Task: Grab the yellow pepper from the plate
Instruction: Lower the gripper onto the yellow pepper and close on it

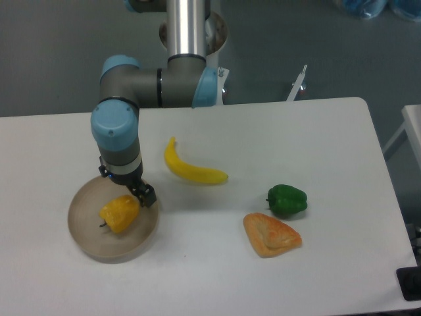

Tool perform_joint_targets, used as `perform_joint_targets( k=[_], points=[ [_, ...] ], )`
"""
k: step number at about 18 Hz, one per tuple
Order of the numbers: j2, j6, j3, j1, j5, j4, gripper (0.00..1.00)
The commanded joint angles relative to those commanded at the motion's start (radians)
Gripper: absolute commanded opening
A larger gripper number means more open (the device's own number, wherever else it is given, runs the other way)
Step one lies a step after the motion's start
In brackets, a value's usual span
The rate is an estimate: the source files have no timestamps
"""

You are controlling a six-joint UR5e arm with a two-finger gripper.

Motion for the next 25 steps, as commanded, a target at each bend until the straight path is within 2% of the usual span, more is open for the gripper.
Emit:
perform_joint_targets(
  k=[10,13,16,19,20,21,23,25],
  points=[
    [-0.046,-0.023,0.017,-0.015,0.003,0.029,1.0],
    [-0.055,-0.025,0.015,-0.018,0.003,0.055,1.0],
    [-0.075,-0.044,0.028,-0.041,0.005,0.055,1.0],
    [-0.089,-0.066,0.044,-0.043,0.005,0.055,0.59],
    [-0.092,-0.066,0.046,-0.043,0.003,0.055,0.38],
    [-0.091,-0.066,0.046,-0.043,0.002,0.055,0.27],
    [-0.083,-0.066,0.048,-0.043,0.003,0.054,0.13],
    [-0.066,-0.054,0.064,-0.041,0.005,0.045,0.12]
  ],
)
